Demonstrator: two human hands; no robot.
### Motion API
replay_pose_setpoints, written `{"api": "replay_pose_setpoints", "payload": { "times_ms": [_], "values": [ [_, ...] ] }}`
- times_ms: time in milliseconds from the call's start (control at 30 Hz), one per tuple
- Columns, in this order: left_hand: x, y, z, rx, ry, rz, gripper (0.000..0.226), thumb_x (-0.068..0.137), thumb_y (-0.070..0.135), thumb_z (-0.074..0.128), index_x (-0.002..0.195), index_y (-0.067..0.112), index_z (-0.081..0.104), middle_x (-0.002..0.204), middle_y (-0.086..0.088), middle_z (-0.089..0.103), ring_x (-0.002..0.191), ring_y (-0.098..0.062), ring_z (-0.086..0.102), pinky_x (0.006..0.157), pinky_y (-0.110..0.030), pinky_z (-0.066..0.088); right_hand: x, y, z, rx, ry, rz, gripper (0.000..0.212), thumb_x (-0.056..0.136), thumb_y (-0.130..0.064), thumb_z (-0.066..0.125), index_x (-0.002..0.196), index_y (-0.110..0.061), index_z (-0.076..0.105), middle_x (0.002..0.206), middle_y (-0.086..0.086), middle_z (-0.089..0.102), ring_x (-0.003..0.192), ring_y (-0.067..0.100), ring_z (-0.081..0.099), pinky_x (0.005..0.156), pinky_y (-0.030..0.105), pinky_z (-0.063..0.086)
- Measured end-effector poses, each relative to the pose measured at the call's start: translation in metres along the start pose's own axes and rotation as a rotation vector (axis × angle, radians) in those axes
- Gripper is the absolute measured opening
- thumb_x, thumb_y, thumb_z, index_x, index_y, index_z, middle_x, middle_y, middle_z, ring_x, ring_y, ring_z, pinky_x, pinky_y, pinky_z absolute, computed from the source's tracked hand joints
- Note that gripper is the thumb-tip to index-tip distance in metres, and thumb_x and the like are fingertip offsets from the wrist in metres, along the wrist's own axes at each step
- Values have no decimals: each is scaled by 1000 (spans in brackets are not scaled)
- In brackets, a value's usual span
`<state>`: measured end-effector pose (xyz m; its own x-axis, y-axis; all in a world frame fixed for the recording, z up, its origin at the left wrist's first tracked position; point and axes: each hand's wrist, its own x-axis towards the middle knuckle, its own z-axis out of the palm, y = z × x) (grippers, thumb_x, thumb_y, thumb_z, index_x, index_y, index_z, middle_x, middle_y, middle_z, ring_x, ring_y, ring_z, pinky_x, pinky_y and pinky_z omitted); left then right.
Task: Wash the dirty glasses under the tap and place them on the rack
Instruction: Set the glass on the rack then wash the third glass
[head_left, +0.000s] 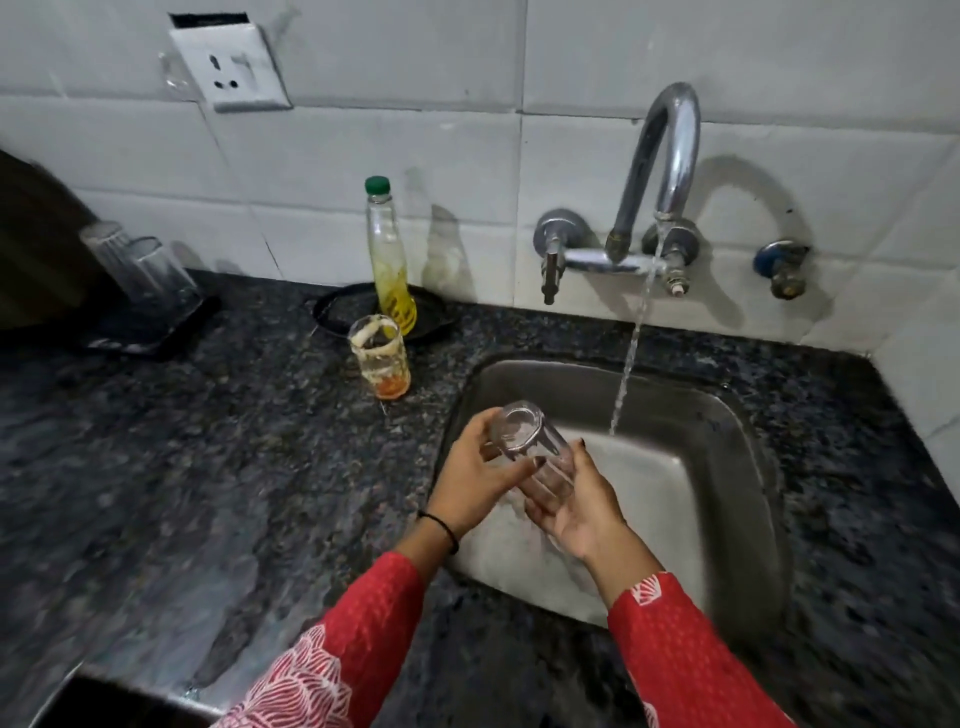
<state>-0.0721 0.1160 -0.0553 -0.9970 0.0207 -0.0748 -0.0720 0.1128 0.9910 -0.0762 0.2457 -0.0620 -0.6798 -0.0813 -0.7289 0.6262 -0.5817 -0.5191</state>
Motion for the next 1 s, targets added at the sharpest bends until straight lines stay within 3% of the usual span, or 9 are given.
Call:
{"api": "replay_pose_setpoints", "payload": {
  "times_ms": [100,200,267,367,467,667,833,900,1000],
  "values": [
    [2,-3,-14,-40,31,31,61,69,3,81,119,19,52,117,-3,65,105,-11,64,92,-22,50,-6,-4,8,-184,99,-245,27,97,-26,52,119,-11,53,99,10,63,46,13,53,43,25,45],
    [5,-4,-24,-61,52,34,60,67,4,83,115,26,54,116,2,66,108,-11,63,94,-24,50,-4,-4,5,-406,246,-571,40,91,2,50,126,-17,48,117,9,56,46,15,52,42,28,46],
    [10,-4,-33,-86,50,35,59,67,2,82,113,28,54,114,4,66,107,-10,64,95,-25,50,-3,-1,3,-817,307,-733,52,86,8,49,128,-24,48,139,5,42,77,22,62,68,37,55],
    [18,0,-48,-85,17,49,63,67,4,83,119,23,53,118,3,65,109,-8,63,96,-26,50,-1,8,16,-1292,300,-748,65,80,4,58,138,-22,41,153,6,28,133,28,32,107,36,32],
    [24,14,-76,-64,-24,101,64,67,8,84,121,26,52,118,8,64,110,-2,61,95,-21,49,-4,13,60,-1274,206,-877,80,75,-3,70,143,-24,35,152,3,29,139,23,22,113,38,27],
    [50,65,-183,-129,15,309,69,70,-8,76,131,8,49,124,1,59,113,-1,58,95,-18,47,3,21,199,-1042,78,-1306,76,65,10,69,133,-17,50,133,2,54,123,17,52,106,39,42],
    [88,86,-318,-21,133,441,75,70,-4,76,135,18,45,137,-4,51,127,-16,51,107,-34,43,22,43,347,-932,-92,-1613,67,59,17,63,124,1,54,126,22,45,111,-22,40,99,2,31],
    [103,81,-375,39,242,459,75,68,5,79,133,26,47,136,-9,51,126,-20,52,106,-43,44,41,60,405,-923,-204,-1611,67,58,18,63,123,4,54,120,21,48,106,-28,38,95,-3,29],
    [121,74,-454,115,386,426,72,66,12,81,130,25,50,132,-10,56,120,-18,57,102,-38,48,78,91,484,-924,-322,-1488,61,64,7,70,122,-3,56,115,13,59,102,-5,52,93,8,40]
  ]
}}
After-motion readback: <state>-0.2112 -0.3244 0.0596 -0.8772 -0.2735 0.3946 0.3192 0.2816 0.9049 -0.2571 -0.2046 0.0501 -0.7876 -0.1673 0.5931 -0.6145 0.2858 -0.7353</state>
